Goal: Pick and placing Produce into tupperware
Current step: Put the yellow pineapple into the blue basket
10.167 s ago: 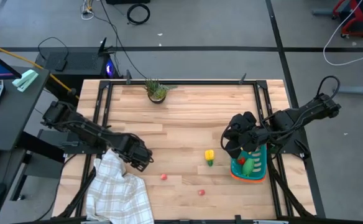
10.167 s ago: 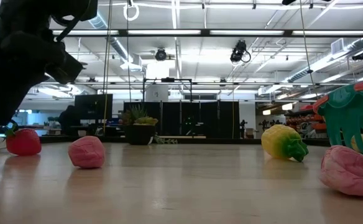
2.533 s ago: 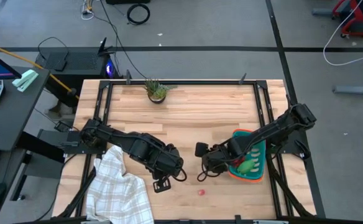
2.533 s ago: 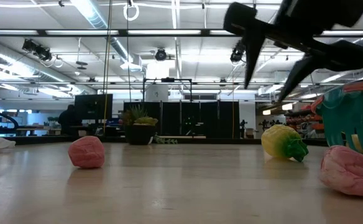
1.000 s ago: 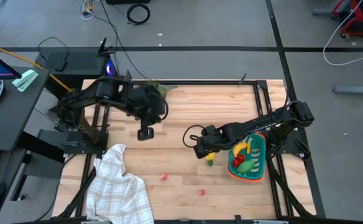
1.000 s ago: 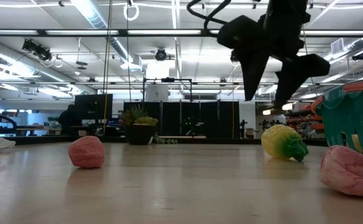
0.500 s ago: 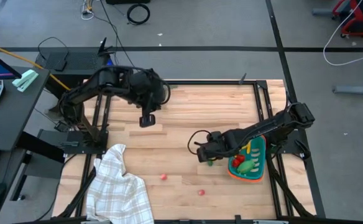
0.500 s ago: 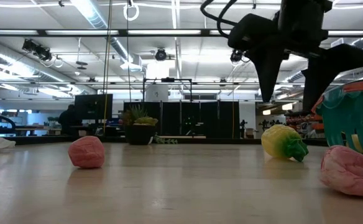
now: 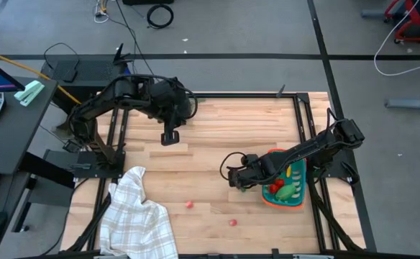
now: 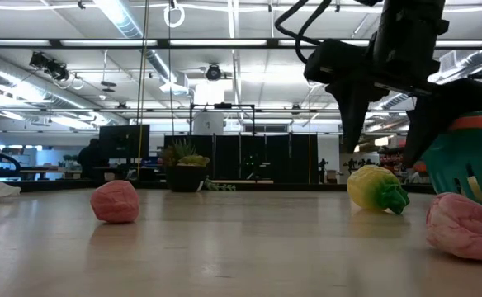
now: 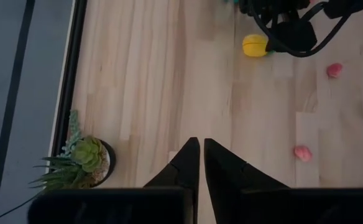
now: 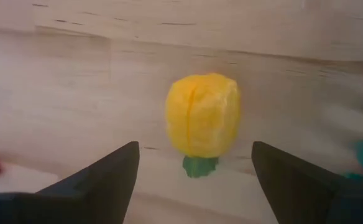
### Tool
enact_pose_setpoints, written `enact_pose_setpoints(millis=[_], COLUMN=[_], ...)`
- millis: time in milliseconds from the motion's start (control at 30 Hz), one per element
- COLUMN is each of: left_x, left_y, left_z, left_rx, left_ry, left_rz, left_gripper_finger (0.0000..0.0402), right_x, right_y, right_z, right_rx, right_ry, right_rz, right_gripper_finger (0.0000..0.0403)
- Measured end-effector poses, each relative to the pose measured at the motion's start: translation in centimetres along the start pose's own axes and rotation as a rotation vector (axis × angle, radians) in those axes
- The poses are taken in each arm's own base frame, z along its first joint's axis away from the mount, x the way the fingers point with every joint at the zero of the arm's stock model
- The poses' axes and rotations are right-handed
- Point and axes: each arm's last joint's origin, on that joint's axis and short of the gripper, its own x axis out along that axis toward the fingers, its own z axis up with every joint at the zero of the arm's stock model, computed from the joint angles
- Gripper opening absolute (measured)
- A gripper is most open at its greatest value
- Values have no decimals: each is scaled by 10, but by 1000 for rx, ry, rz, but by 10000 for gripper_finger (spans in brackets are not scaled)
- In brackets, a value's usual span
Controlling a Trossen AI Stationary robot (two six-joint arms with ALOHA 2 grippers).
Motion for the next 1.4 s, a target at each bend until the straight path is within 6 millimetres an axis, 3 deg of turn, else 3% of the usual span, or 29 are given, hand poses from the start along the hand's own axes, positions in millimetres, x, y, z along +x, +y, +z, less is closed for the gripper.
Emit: enact_pose_setpoints(millis=[267, 733, 1133, 1400], left_x=[0, 0, 0, 0], left_y=[0, 0, 0, 0], left_z=[0, 0, 0, 0], left_rx=[0, 0, 1, 1], left_ry=[0, 0, 0, 0], left_rz=[0, 0, -1, -1], left_gripper_finger=[36, 25, 25, 26], right_x=[2, -15, -19, -18], right_y=[2, 19, 41, 36], right_z=[5, 4, 31, 33], right_rx=[-13, 1, 16, -2], right_ry=[5, 67, 19, -38], right_rz=[14, 82, 241, 186], right_gripper_finger=[321, 321, 320, 320])
